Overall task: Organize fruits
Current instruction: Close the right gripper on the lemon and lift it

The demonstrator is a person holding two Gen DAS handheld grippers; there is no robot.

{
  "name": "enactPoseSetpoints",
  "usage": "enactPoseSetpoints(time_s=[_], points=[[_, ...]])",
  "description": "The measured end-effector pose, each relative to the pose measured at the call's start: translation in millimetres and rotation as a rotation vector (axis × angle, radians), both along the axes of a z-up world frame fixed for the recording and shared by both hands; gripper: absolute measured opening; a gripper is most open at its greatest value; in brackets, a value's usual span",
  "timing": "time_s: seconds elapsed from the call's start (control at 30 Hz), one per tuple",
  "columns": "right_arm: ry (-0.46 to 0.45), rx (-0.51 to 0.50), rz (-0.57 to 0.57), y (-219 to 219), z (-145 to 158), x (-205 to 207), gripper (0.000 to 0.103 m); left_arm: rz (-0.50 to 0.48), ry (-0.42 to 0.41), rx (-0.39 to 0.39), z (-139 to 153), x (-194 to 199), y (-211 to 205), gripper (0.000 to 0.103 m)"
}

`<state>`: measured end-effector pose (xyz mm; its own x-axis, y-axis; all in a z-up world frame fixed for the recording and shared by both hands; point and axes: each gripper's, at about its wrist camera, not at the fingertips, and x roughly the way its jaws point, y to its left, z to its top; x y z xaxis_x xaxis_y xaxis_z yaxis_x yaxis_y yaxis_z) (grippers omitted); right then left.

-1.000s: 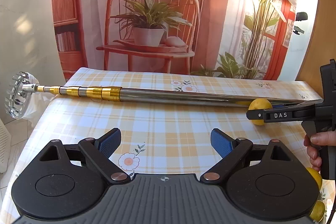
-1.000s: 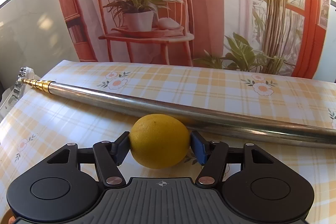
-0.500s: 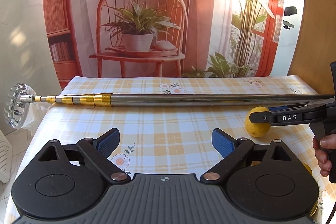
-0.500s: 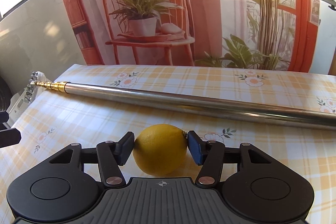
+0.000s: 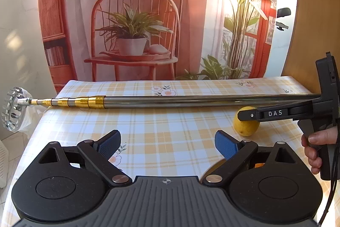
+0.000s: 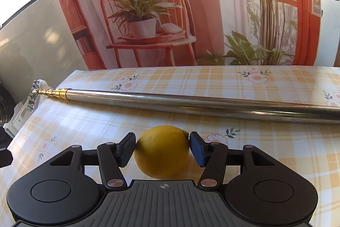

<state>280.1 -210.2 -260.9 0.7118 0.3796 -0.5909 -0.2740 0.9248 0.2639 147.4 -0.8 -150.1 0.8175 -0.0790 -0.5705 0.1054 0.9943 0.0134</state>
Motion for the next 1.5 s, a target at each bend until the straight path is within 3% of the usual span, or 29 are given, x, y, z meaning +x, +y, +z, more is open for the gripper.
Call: enactPoseSetpoints(time_s=[0.33, 0.9, 1.4, 1.5], points=[[0.007, -0.005, 0.036, 8.6, -3.3, 18.3, 0.053, 0.001, 0.027, -0.072, -8.4, 8.3, 7.5, 0.097], [0.056, 0.008, 0.073, 18.4, -14.3, 26.9, 0.053, 0.059, 0.050, -0.102, -17.3, 25.6, 17.2, 0.097], [0.047, -0.030, 0.086, 17.2, -0.3, 1.1, 0.052, 0.041, 0.062, -0.154, -13.0, 16.9, 18.0, 0.097], [0.033, -0.029, 0.085, 14.1, 6.7, -8.0, 0.052, 0.039, 0.062, -0.132, -11.3, 13.7, 15.2, 0.097]])
